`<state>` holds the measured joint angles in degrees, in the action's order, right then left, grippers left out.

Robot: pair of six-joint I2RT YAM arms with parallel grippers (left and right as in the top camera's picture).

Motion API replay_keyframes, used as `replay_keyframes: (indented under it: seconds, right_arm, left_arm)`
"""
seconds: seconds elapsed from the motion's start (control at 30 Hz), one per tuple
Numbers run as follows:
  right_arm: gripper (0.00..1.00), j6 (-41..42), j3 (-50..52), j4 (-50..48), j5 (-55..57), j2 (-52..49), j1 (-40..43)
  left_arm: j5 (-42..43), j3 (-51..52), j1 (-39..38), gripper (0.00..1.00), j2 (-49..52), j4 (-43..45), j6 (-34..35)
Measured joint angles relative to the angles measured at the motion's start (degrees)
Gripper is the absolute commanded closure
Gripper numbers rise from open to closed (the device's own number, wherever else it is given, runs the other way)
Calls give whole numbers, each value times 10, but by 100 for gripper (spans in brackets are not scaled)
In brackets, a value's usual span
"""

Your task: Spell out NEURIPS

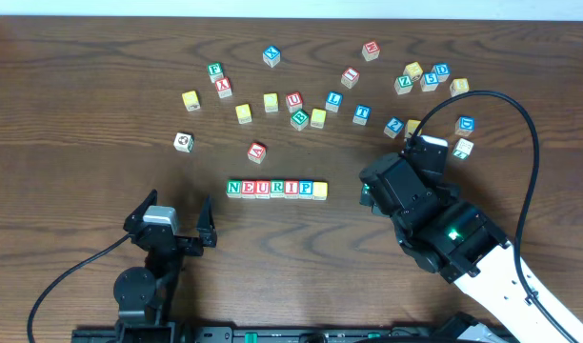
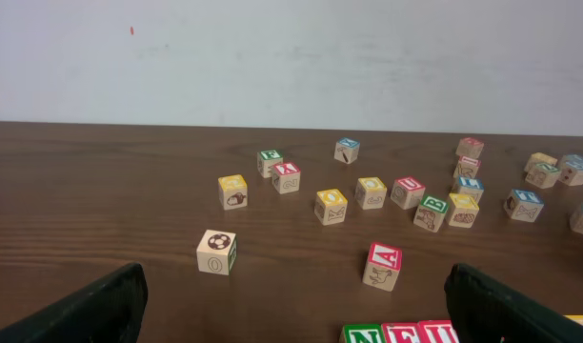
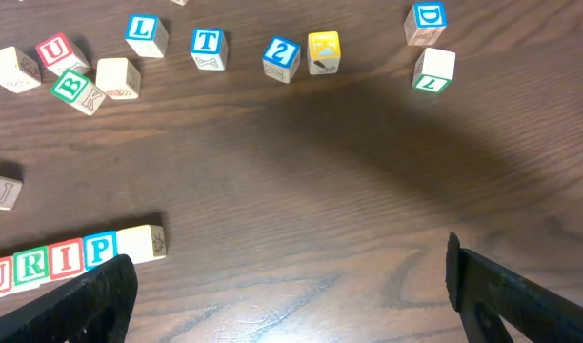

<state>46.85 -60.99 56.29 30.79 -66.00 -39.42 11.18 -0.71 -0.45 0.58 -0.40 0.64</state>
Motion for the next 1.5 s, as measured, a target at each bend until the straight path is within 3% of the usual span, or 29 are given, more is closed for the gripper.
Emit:
replay_keyframes:
  seconds: [0.2,0.4,0.77,0.93,1.03,1.2,1.33,1.5]
  right_arm:
    - [1,0,3,-37,5,0,0]
    - [1,-28,60,-277,31,-17,0]
    - [1,-114,74,-317,42,30,0]
    - [1,-195,163,-446,25,140,10]
    - [1,-233,295,-614,-11,252,47]
    - [1,-258,482,-775,-73,381,111]
    - [1,-266,580,-794,-112,472,144]
    - [1,-305,606,-718,-145,575,163]
  left_arm:
    - [0,0,0,2,0,0,0]
    - [0,0,0,2,0,0,0]
    - [0,0,0,2,0,0,0]
    - [0,-1,0,2,0,0,0]
    - [0,-1,0,2,0,0,0]
    - [0,-1,0,2,0,0,1]
    - [0,-1,0,2,0,0,2]
    - [0,-1,0,2,0,-1,4]
